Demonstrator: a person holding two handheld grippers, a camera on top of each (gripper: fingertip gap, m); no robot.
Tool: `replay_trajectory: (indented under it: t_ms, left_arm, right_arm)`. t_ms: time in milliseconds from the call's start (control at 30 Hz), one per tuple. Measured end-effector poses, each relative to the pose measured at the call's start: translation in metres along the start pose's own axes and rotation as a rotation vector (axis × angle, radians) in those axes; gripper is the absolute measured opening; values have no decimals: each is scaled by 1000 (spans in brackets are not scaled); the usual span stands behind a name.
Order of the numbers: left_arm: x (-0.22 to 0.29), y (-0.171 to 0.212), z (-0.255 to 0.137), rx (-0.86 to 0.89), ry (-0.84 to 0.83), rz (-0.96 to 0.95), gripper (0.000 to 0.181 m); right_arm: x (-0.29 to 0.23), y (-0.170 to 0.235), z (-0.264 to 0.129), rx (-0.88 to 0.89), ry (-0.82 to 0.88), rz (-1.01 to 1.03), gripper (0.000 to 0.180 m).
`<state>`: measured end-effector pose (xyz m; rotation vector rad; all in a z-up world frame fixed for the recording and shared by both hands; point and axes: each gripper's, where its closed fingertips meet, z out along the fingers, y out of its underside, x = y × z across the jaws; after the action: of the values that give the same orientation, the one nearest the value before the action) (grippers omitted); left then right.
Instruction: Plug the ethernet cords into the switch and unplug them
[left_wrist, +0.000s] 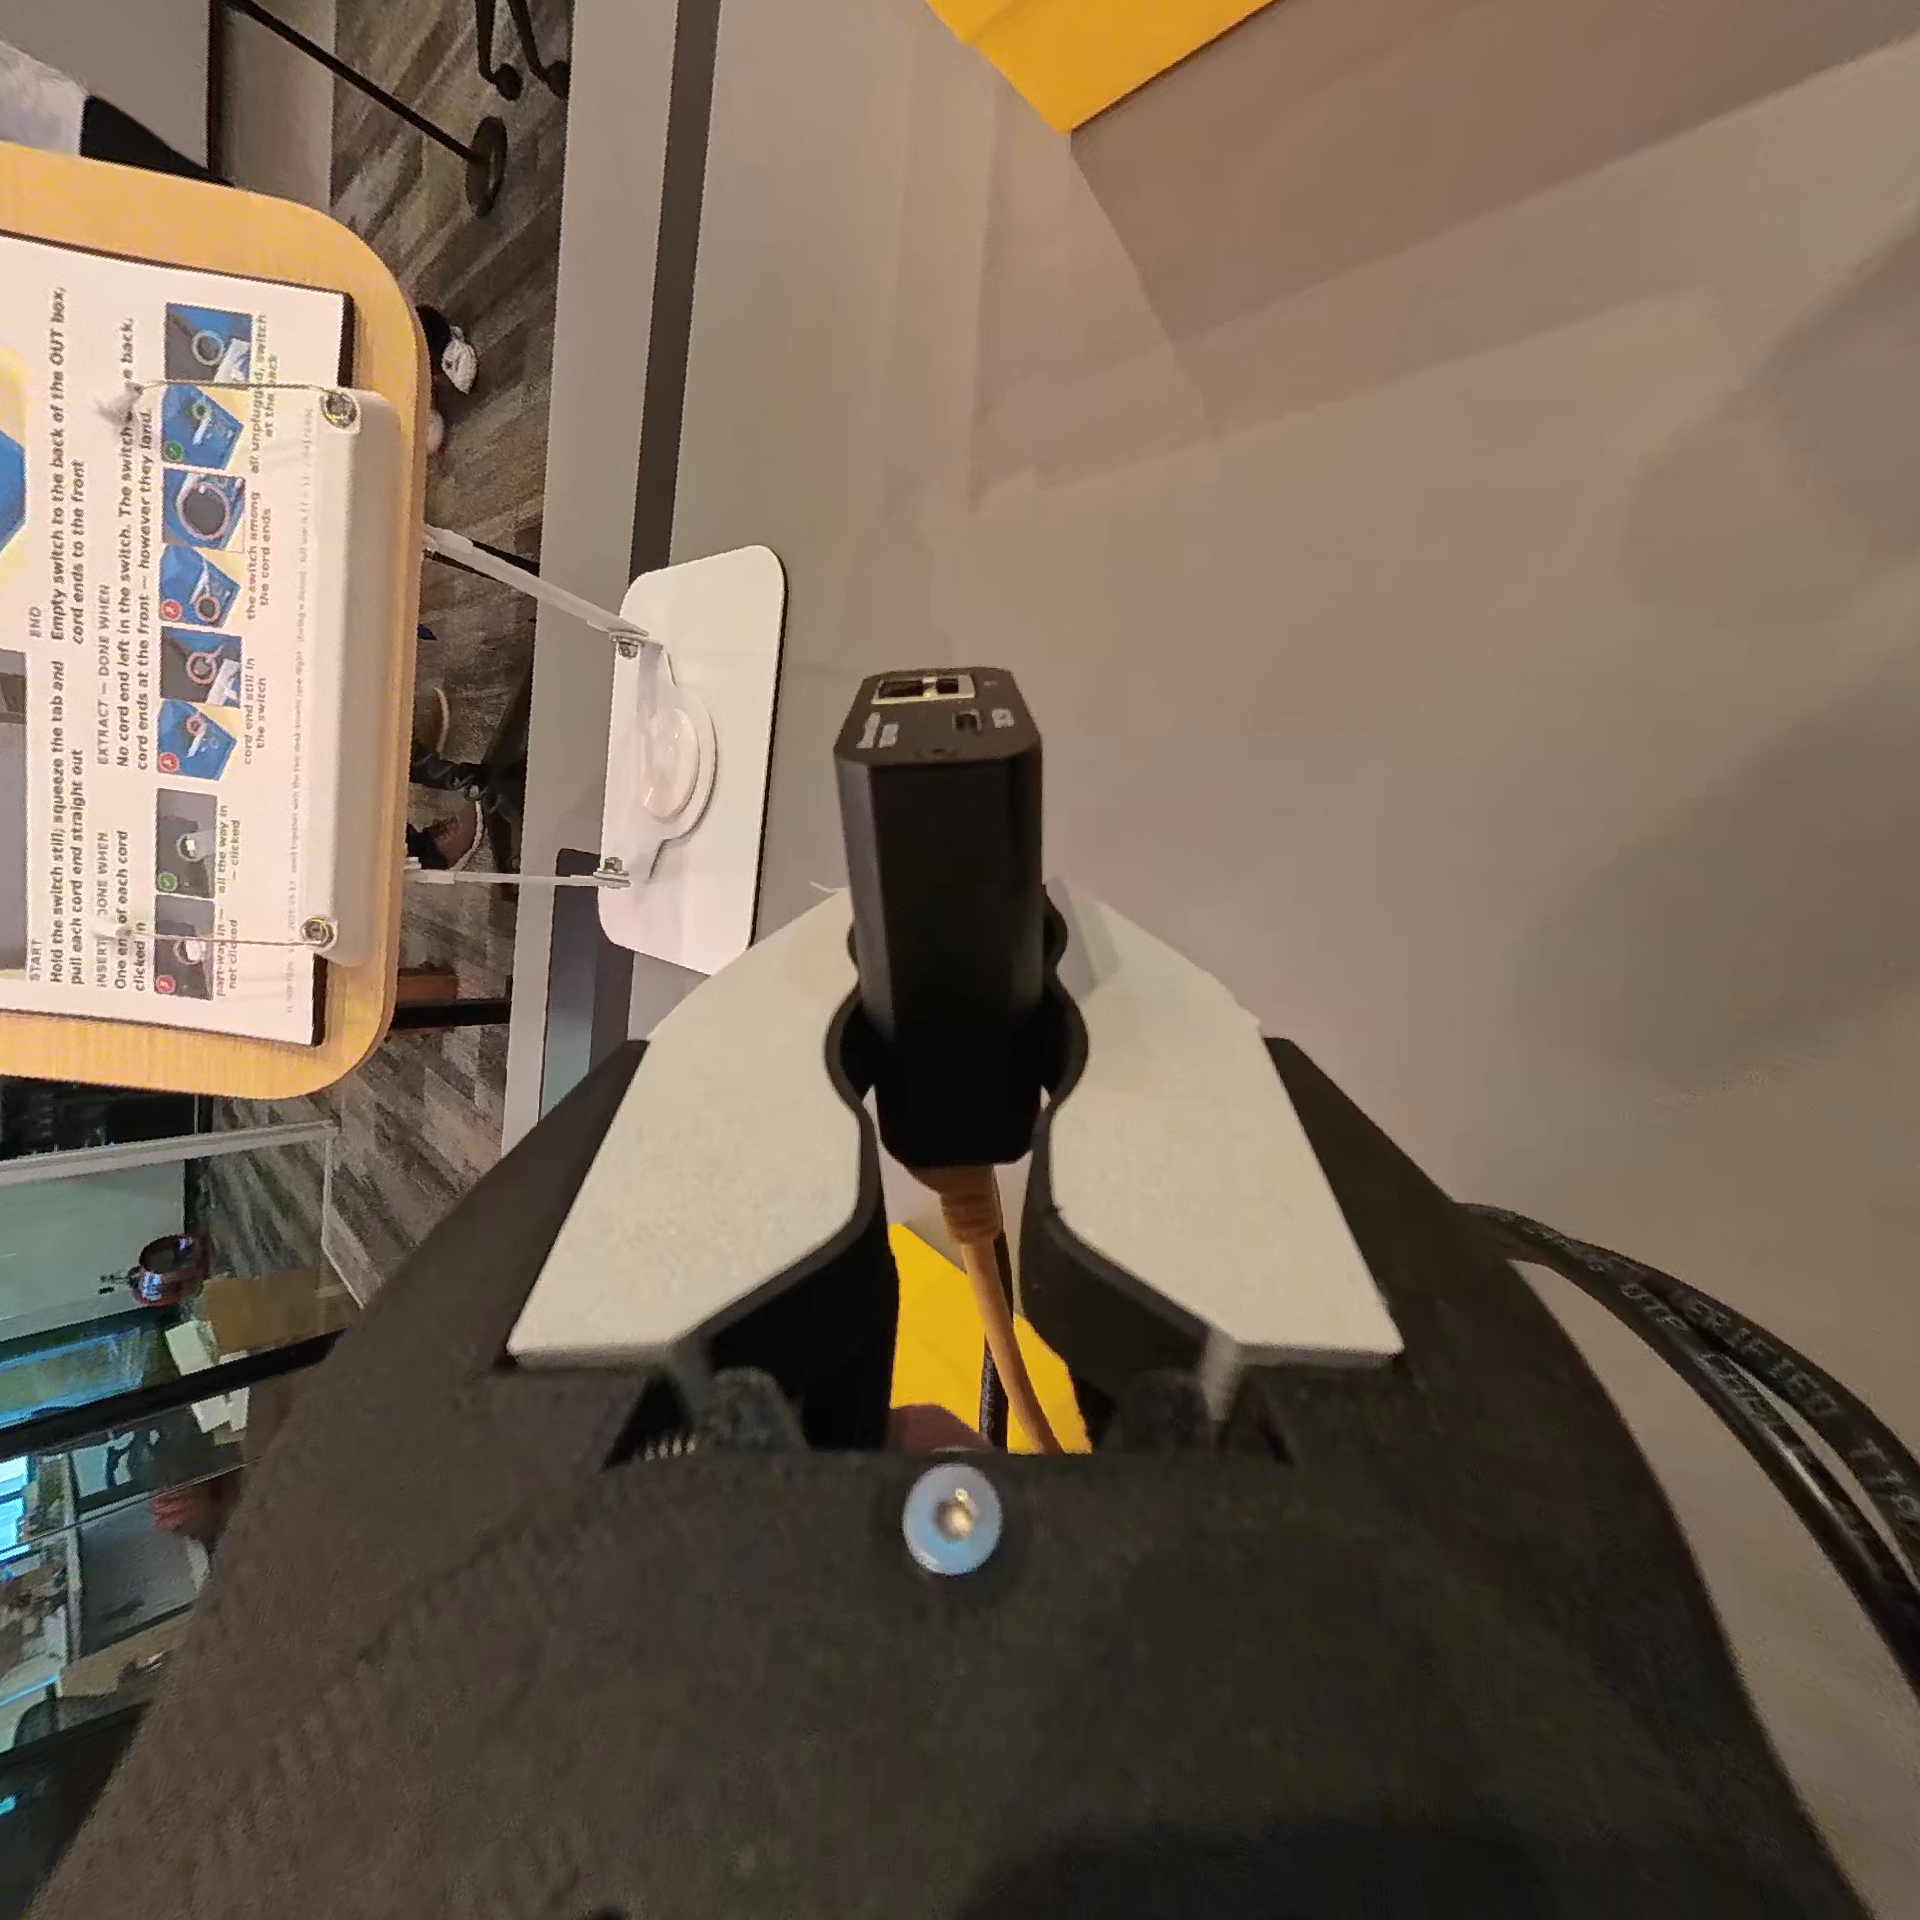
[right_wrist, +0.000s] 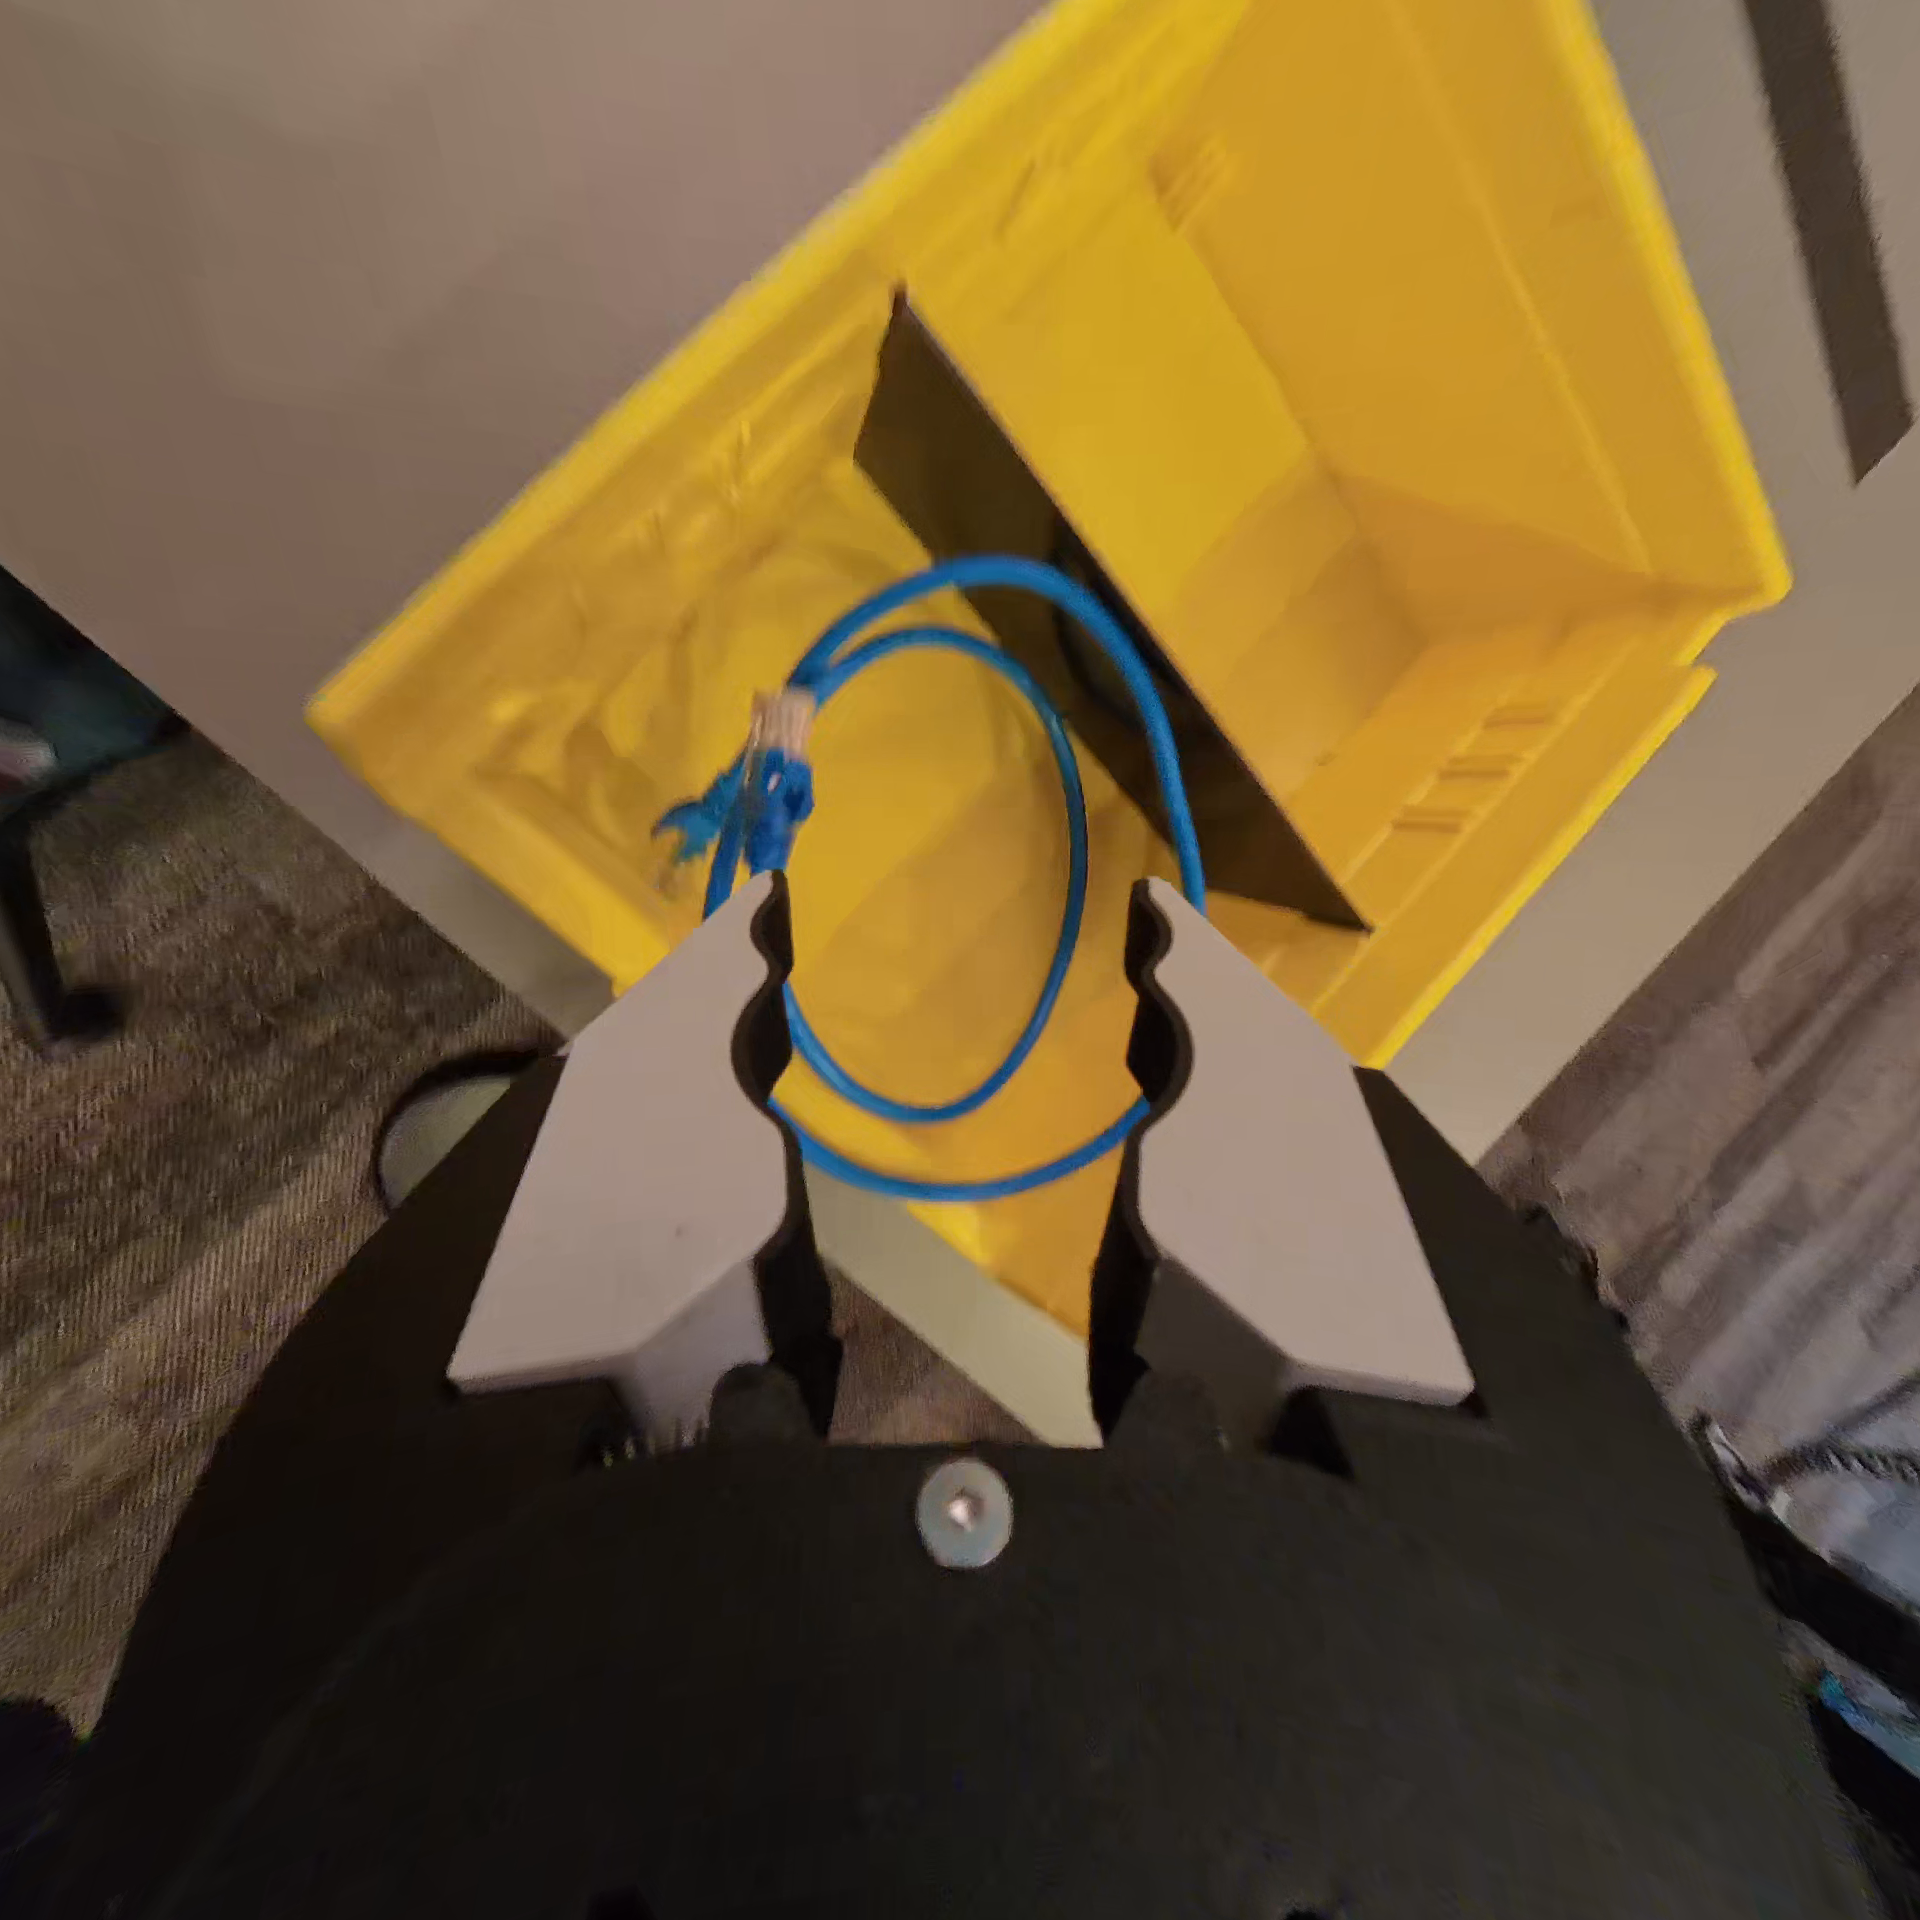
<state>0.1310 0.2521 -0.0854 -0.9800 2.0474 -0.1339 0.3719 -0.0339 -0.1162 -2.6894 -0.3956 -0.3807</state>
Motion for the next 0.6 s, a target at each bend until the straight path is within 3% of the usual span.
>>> replay_trajectory:
  t_ms: [67,167,367,600]
  left_arm:
    - [0,-1,-1,7,-1,1,25]
    - [2,-8,-2,49,9,2,26]
    - [7,-47,-20,273,63,21,26]
    - [13,-89,-49,607,222,-43,25]
  right_arm:
    - [0,2,-4,12,33,-2,60]
    - [-14,-31,-21,185,25,1,53]
    - [-73,-151,-43,627,-68,-53,56]
    - [-120,-259,-48,963,-286,-136,57]
